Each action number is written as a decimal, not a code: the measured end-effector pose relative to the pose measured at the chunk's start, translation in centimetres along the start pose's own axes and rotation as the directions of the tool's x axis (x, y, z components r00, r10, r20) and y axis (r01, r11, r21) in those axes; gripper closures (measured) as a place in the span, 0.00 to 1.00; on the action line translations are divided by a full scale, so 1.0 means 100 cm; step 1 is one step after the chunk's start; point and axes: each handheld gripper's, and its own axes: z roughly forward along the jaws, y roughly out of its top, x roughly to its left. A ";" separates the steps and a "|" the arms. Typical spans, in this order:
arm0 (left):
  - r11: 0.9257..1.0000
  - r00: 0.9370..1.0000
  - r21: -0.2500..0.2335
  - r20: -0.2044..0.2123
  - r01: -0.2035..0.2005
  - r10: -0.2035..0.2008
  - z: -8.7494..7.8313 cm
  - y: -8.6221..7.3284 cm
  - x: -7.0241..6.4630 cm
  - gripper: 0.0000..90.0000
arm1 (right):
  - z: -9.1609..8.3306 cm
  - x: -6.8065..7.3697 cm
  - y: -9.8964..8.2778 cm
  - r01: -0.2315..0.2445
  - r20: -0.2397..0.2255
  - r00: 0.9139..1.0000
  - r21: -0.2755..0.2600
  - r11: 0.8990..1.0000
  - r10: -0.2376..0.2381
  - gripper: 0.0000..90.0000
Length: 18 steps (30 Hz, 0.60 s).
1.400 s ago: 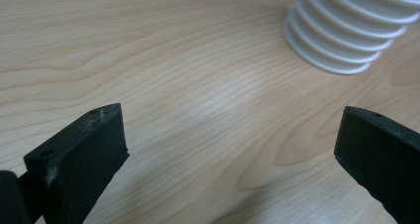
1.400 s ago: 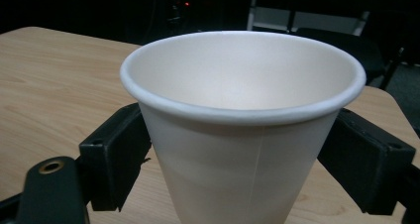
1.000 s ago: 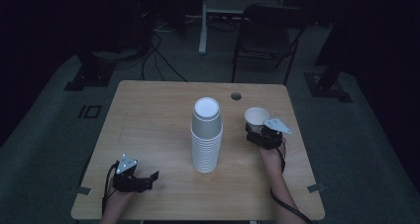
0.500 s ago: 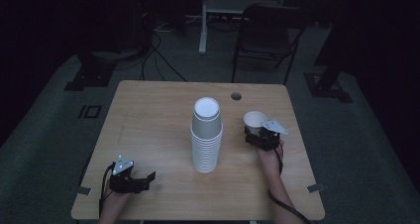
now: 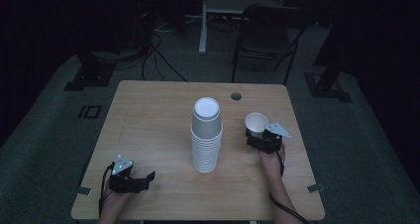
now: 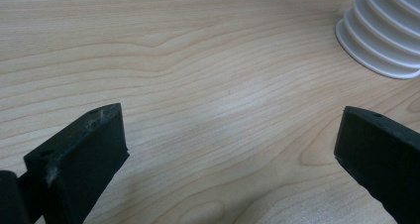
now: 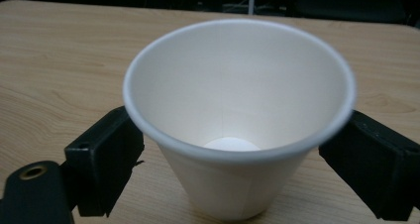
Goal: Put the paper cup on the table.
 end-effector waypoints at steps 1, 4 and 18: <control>1.000 1.000 0.002 0.000 0.000 0.000 0.000 0.000 0.000 0.00 | -0.001 0.000 0.000 -0.001 -0.005 1.000 -0.005 1.000 0.001 0.11; 1.000 1.000 0.006 0.001 -0.007 0.007 0.000 0.000 0.001 0.00 | -0.009 -0.001 0.000 0.020 -0.023 1.000 -0.012 1.000 -0.021 0.11; 1.000 1.000 0.010 -0.010 -0.017 0.017 0.000 0.001 0.000 0.00 | -0.031 -0.012 -0.023 0.086 -0.041 0.996 0.038 0.996 -0.085 0.11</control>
